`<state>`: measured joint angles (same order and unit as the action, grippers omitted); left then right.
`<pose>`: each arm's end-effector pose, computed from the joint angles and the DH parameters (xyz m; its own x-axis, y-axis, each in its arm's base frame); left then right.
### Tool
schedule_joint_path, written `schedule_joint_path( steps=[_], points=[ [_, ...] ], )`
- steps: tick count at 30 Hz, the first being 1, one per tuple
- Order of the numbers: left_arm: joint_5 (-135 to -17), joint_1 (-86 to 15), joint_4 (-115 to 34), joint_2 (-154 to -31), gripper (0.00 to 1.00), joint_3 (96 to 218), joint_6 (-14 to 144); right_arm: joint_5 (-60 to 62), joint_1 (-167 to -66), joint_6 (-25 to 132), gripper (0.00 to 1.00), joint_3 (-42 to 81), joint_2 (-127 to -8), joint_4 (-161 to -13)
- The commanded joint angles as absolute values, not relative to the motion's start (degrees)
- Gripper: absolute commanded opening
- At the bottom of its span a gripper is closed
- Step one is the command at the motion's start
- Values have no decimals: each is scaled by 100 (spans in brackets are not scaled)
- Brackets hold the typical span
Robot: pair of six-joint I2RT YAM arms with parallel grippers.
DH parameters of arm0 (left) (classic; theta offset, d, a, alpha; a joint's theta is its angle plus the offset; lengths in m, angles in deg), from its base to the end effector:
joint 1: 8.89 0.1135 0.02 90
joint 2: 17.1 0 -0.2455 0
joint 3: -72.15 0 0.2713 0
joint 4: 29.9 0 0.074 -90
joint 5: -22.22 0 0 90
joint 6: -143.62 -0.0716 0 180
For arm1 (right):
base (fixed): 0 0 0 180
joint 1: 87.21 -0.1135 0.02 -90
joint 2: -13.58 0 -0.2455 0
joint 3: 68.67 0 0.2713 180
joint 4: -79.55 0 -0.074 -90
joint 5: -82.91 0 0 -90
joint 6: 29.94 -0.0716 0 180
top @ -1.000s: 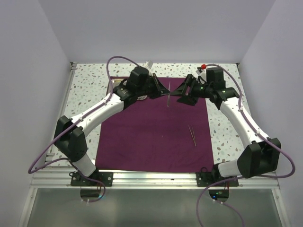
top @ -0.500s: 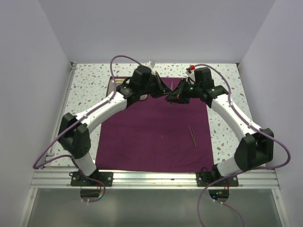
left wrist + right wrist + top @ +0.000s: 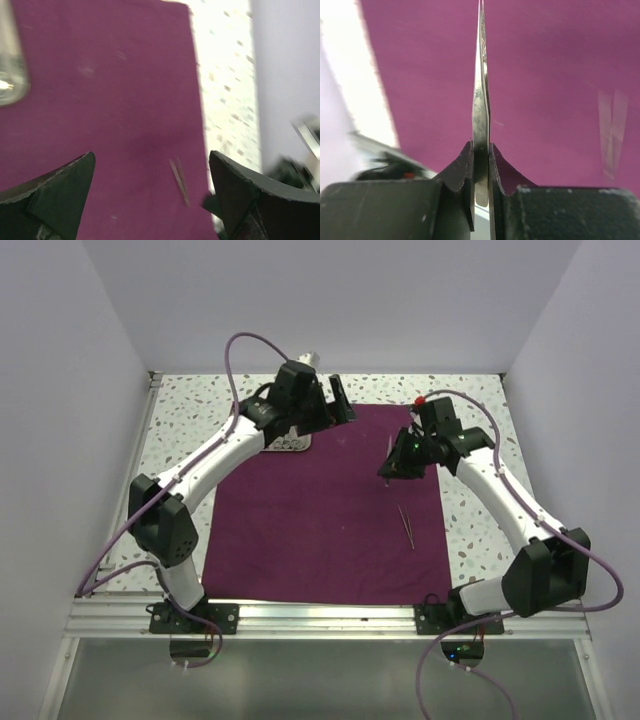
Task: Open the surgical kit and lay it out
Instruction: Place the medical item in the surgical kit.
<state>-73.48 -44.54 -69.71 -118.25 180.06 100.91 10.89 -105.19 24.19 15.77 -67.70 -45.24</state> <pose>0.3685 -0.2731 0.3071 -0.7764 -0.3429 -0.5287 0.1136 0.7491 -0.6526 0.3176 0.1263 0.2591 -0.8856 0.2985 -0.3557 0.0552 0.8283 0.5576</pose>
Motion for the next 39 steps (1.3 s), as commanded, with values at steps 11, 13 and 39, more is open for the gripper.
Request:
schedule_joint_path(
  steps=[11,13,39],
  points=[
    [-4748,-3508,-9348,-13689,100,19909,7903,-700,-10523,2913,0,-554,-6103,-3397],
    [-4818,-3429,-9348,-13891,99,20041,7920,-822,-10523,2878,0,-483,-6244,-3362],
    [-4616,-2532,-8856,-15201,69,20507,7393,-1360,-10523,2807,57,1292,-6420,-2106]
  ],
)
